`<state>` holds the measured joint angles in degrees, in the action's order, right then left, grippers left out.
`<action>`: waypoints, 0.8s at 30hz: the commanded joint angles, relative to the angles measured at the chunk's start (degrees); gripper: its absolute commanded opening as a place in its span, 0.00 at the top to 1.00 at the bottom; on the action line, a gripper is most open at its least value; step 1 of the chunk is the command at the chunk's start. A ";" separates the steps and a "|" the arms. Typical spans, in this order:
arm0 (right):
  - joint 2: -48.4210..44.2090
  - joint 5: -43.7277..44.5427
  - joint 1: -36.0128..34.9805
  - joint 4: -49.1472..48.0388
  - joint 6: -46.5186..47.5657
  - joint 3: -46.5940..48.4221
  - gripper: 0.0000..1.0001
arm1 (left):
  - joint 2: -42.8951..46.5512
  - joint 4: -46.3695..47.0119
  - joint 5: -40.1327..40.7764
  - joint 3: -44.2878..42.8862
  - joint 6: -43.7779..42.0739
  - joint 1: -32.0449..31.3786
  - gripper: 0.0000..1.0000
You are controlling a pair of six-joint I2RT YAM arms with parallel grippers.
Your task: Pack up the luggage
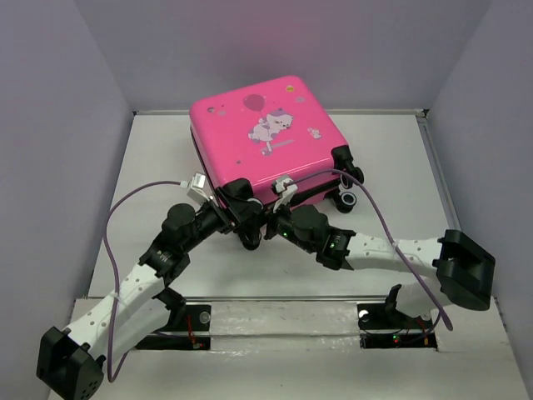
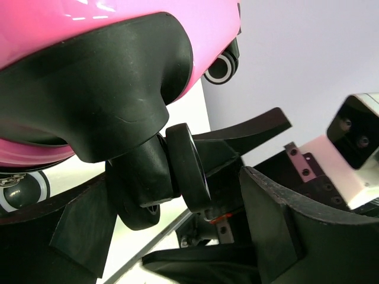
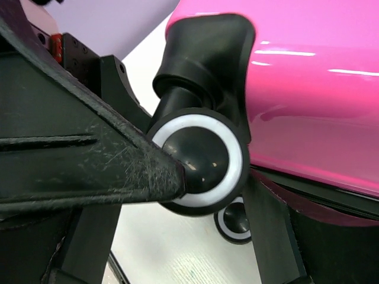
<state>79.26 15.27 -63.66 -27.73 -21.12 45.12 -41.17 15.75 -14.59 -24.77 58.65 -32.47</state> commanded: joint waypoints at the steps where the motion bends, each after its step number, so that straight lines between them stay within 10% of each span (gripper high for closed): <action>1: 2.73 -1.47 0.64 -6.19 -0.14 4.80 0.18 | 2.67 13.52 -0.09 -0.98 -1.17 -0.14 0.12; 13: 6.42 5.55 1.17 -26.76 -2.69 1.37 0.30 | 3.99 13.52 0.26 2.10 0.23 -0.14 0.12; 20: 8.71 10.39 1.17 -34.94 -4.54 0.14 0.79 | 5.57 12.91 0.09 3.86 0.85 -0.14 0.12; 24: 7.05 12.15 1.17 -32.92 -2.26 -0.91 0.89 | 9.51 1.42 7.88 0.96 -5.11 -0.14 0.15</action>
<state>88.97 18.39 -63.83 -48.01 -23.42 43.13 -36.80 19.00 -9.67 -20.69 59.86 -31.79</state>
